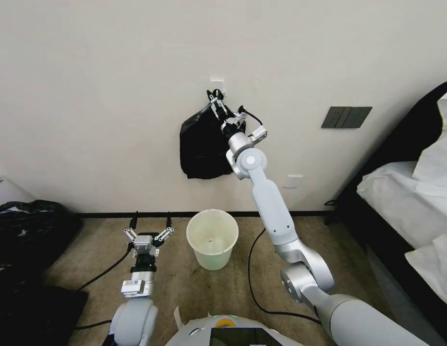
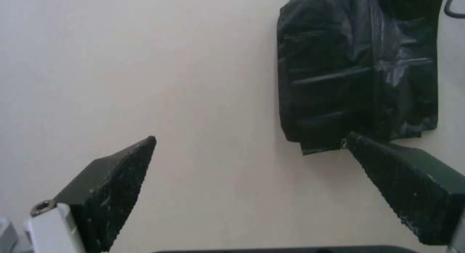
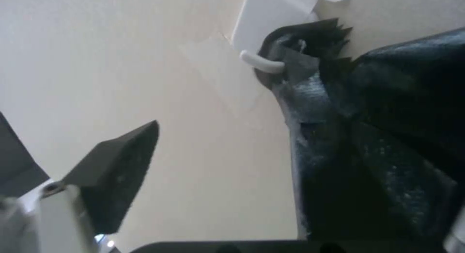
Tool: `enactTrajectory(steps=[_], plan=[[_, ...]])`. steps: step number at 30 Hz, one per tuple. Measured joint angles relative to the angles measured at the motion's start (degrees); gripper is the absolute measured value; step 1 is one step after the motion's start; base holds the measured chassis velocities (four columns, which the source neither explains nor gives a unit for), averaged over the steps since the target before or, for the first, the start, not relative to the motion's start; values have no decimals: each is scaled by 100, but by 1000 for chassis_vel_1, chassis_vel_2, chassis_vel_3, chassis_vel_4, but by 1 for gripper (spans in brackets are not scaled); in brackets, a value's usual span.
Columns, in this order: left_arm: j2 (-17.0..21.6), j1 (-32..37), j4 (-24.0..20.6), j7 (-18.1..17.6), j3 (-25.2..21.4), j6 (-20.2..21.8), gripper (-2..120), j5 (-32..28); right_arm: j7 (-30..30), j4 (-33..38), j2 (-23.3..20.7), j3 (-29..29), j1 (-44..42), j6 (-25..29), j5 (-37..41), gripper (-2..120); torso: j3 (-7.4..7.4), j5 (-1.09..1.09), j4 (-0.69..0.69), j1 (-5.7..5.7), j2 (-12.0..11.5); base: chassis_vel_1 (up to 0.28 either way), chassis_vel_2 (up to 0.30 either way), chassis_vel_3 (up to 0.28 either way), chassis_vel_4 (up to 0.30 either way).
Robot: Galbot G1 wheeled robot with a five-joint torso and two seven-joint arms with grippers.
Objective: Place a trash bag onto the trash bin.
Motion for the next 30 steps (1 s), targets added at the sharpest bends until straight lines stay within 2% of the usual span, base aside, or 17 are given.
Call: enactTrajectory(steps=[2,3,7,12,16,20,21,24,30], plan=[[-1,5,-29,0,1,0,100,0,0,-51,0,11,14,1,0,88,0,0,0,0,0,0,0,0,0],[-1,5,-29,0,1,0,100,0,0,-51,0,11,14,1,0,88,0,0,0,0,0,0,0,0,0],[1,17,-77,0,-5,7,100,0,0,-94,-12,35,12,4,9,69,0,0,0,0,0,0,0,0,0],[-1,26,-94,0,-6,10,100,0,1,35,-31,38,-68,4,20,62,0,0,0,0,0,0,0,0,0],[-2,20,-98,-1,-3,17,100,0,2,95,-64,30,-152,1,21,68,0,0,0,0,0,0,0,0,0],[-7,32,-105,-4,-3,18,100,1,3,123,-71,61,-176,0,20,86,0,0,0,0,0,0,0,0,0],[-7,32,-105,-4,-3,18,100,1,3,123,-71,61,-176,0,20,86,0,0,0,0,0,0,0,0,0],[-7,40,-109,-8,-14,18,100,1,3,346,-85,59,-249,-19,31,97,0,0,0,0,0,0,0,0,0],[-4,7,-97,-12,-16,23,100,0,-2,289,-89,-10,-231,-30,27,100,0,0,0,0,0,0,0,0,0]])
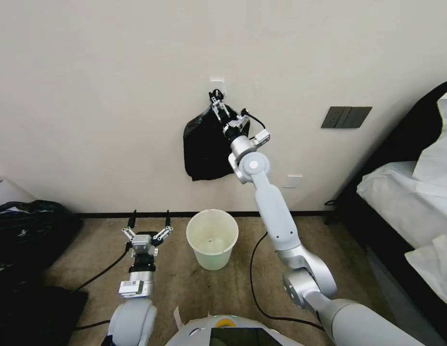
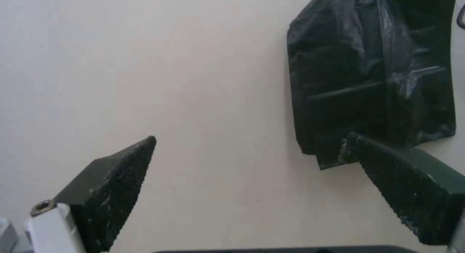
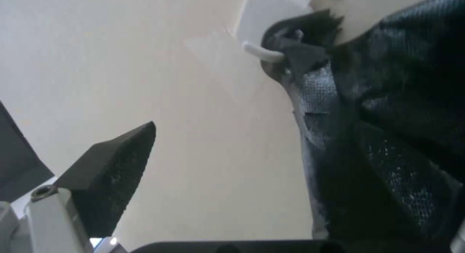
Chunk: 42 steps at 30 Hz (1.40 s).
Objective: Place a trash bag onto the trash bin.
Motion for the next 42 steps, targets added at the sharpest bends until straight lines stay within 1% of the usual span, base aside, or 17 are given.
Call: enactTrajectory(steps=[5,11,12,13,15,16,17,20,21,24,25,28,29,30,34,38,42], plan=[[19,-11,9,-3,-19,11,100,-15,-18,-160,18,-12,127,0,-1,100,0,0,0,0,0,0,0,0,0],[14,-3,17,-5,-9,11,100,-26,-1,-279,63,0,223,19,0,95,0,0,0,0,0,0,0,0,0],[12,-5,19,-5,-4,11,100,-26,15,-279,69,-1,223,35,0,92,0,0,0,0,0,0,0,0,0],[10,-9,24,-5,-2,12,100,-25,30,-267,74,-6,223,47,0,86,0,0,0,0,0,0,0,0,0],[15,-10,29,-5,-2,12,100,-25,44,-267,94,-6,226,55,5,77,0,0,0,0,0,0,0,0,0],[15,-10,29,-5,-2,12,100,-25,44,-267,94,-6,226,55,5,77,0,0,0,0,0,0,0,0,0],[19,-8,29,-7,-2,13,100,-25,52,-287,104,-4,236,55,8,74,0,0,0,0,0,0,0,0,0],[25,21,-61,-15,15,44,100,-28,116,-400,146,23,286,87,59,58,0,0,0,0,0,0,0,0,0],[25,21,-61,-15,15,44,100,-28,116,-400,146,23,286,87,59,58,0,0,0,0,0,0,0,0,0],[16,30,-150,-19,20,75,100,-41,152,-481,173,55,317,102,115,44,0,0,0,0,0,0,0,0,0],[16,30,-150,-19,20,75,100,-41,152,-481,173,55,317,102,115,44,0,0,0,0,0,0,0,0,0],[19,37,-200,-22,15,95,100,-57,170,-567,197,126,350,104,171,30,0,0,0,0,0,0,0,0,0],[23,37,-207,-23,8,98,100,-64,173,-592,197,141,354,105,186,26,0,0,0,-1,0,0,0,0,0],[23,37,-207,-23,8,98,100,-64,173,-592,197,141,354,105,186,26,0,0,0,-1,0,0,0,0,0],[23,31,-243,-25,7,109,100,-68,172,-609,177,149,347,106,202,8,0,0,0,0,0,0,0,0,0],[20,22,-246,-25,10,114,100,-69,167,-597,161,133,331,106,201,5,0,0,0,0,0,0,0,0,0],[21,19,-246,-26,4,116,100,-75,162,-583,151,126,327,106,197,5,0,0,0,0,0,0,0,0,0]])
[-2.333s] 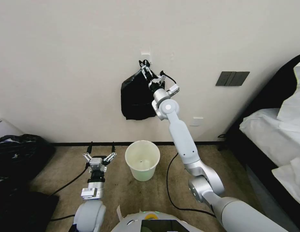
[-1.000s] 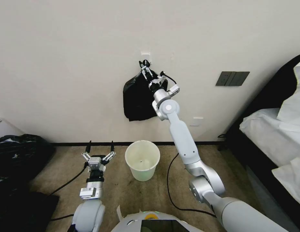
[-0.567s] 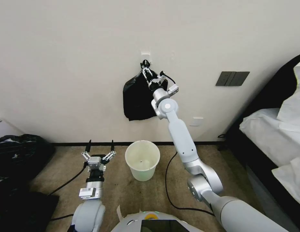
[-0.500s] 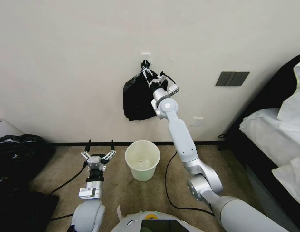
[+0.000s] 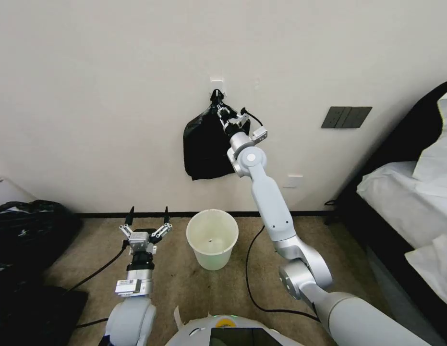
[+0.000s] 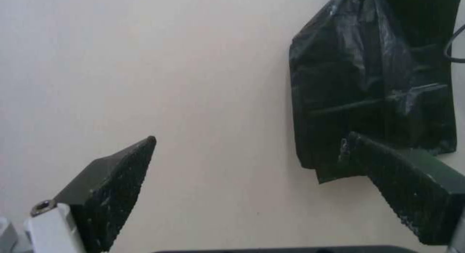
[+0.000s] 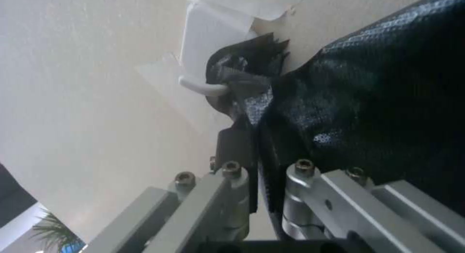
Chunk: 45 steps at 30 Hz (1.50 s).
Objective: Place a trash bag onto the trash bin.
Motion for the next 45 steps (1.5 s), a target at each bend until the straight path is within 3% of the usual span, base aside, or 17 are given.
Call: enactTrajectory(steps=[22,45], plan=[[-13,-1,23,-6,31,2,100,-4,-245,1528,-728,-593,-1181,-60,-684,0,-1,0,0,0,0,0,0,0,0],[-5,43,-72,-12,143,-39,100,17,-580,3326,-1770,-1091,-3498,3,-2175,0,-1,1,0,0,1,0,0,0,0]])
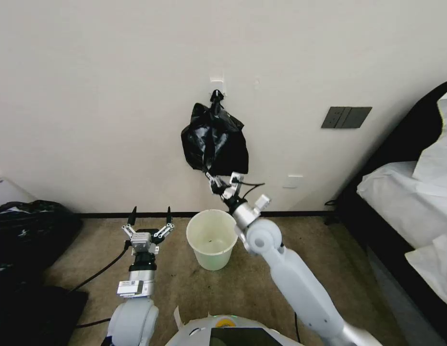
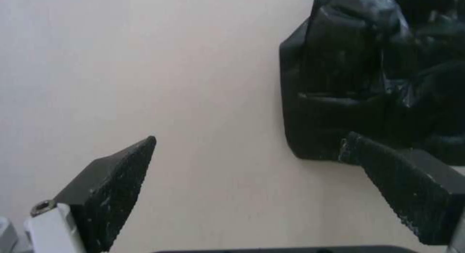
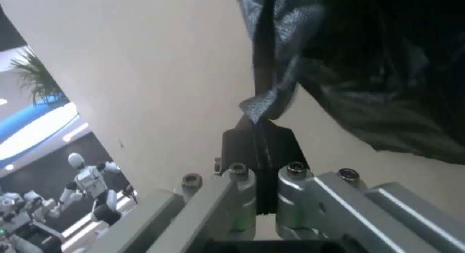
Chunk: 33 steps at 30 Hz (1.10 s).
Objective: Place a trash bag onto the trash bin.
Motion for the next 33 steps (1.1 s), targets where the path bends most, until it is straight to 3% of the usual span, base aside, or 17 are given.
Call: enactTrajectory(steps=[9,33], plan=[[25,73,-105,0,19,-24,100,9,-90,408,-229,-2,-665,76,-437,0,0,0,0,0,0,0,0,0,0],[34,95,-147,2,105,-39,100,52,-207,608,-511,-137,-1317,259,-1056,0,0,-1,0,0,0,0,0,0,0]])
